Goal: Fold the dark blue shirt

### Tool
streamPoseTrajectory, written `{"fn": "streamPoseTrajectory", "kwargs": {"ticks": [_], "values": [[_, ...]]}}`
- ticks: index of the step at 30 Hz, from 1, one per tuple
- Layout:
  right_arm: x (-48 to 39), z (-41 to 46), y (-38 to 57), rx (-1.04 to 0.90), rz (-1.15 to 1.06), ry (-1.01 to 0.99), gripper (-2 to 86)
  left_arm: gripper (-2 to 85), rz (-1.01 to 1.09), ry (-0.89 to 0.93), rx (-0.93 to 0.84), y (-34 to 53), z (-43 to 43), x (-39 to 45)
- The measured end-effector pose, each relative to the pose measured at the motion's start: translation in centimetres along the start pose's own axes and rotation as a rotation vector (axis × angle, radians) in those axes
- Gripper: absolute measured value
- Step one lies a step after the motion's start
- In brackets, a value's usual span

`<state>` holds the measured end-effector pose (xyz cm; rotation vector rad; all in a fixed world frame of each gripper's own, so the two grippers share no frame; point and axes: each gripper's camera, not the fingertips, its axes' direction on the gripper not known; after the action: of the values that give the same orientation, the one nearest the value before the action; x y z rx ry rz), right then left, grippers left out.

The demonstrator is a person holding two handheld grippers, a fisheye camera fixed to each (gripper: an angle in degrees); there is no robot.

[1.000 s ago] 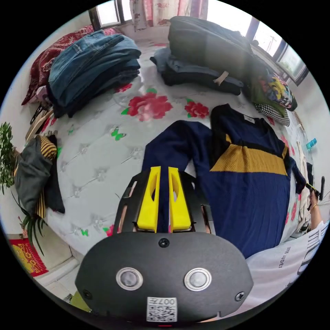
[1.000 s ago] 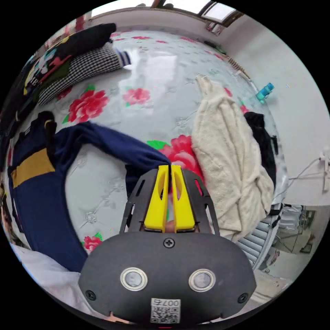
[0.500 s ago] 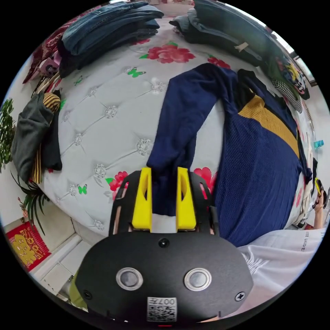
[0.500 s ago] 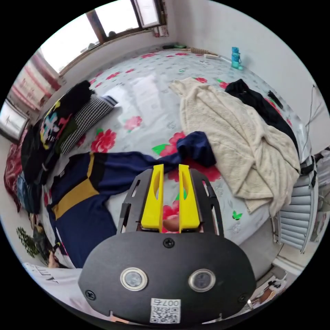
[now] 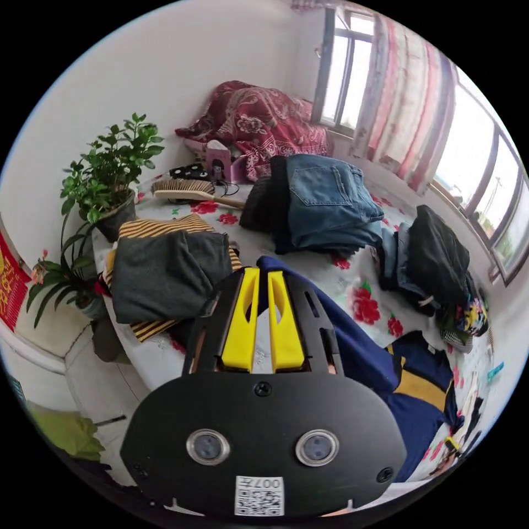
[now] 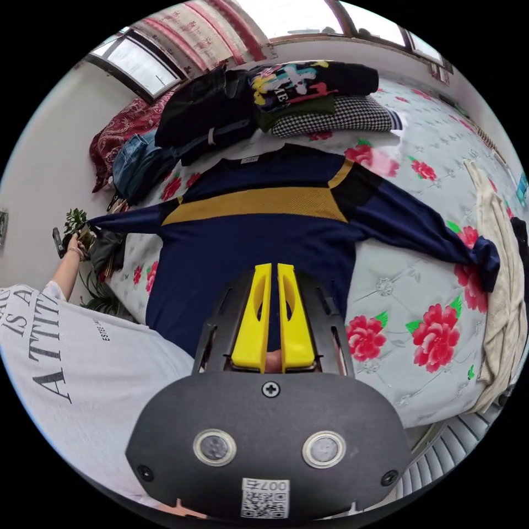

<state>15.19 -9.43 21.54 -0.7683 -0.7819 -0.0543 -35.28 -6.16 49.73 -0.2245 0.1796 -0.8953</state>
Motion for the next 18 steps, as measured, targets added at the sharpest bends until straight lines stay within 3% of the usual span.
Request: {"fn": "streamPoseTrajectory", "kwargs": {"ticks": [3, 9, 12, 14, 18], "values": [[-1.3, 1.0, 2.2, -0.016, 0.007, -0.038, -0.1, 0.3, -0.02, 0.126, 0.0, 0.4, 1.3, -0.7], [-1.4, 0.7, 5.3, -0.011, 0.049, -0.047, -0.1, 0.4, 0.203, 0.317, 0.161, 3.9, -2.6, 7.7], [-0.3, -0.4, 6.7, 0.04, 0.11, -0.062, -0.1, 0.7, 0.46, 0.508, 0.303, 6.9, -9.4, 16.0], [0.6, -1.1, 7.9, 0.086, 0.158, -0.061, 0.0, 1.6, 0.714, 0.751, 0.37, 11.4, -15.6, 24.1], [1.4, -1.6, 9.2, 0.146, 0.212, -0.041, 0.2, 5.9, 1.117, 1.18, 0.262, 22.9, -22.0, 36.1]]}}
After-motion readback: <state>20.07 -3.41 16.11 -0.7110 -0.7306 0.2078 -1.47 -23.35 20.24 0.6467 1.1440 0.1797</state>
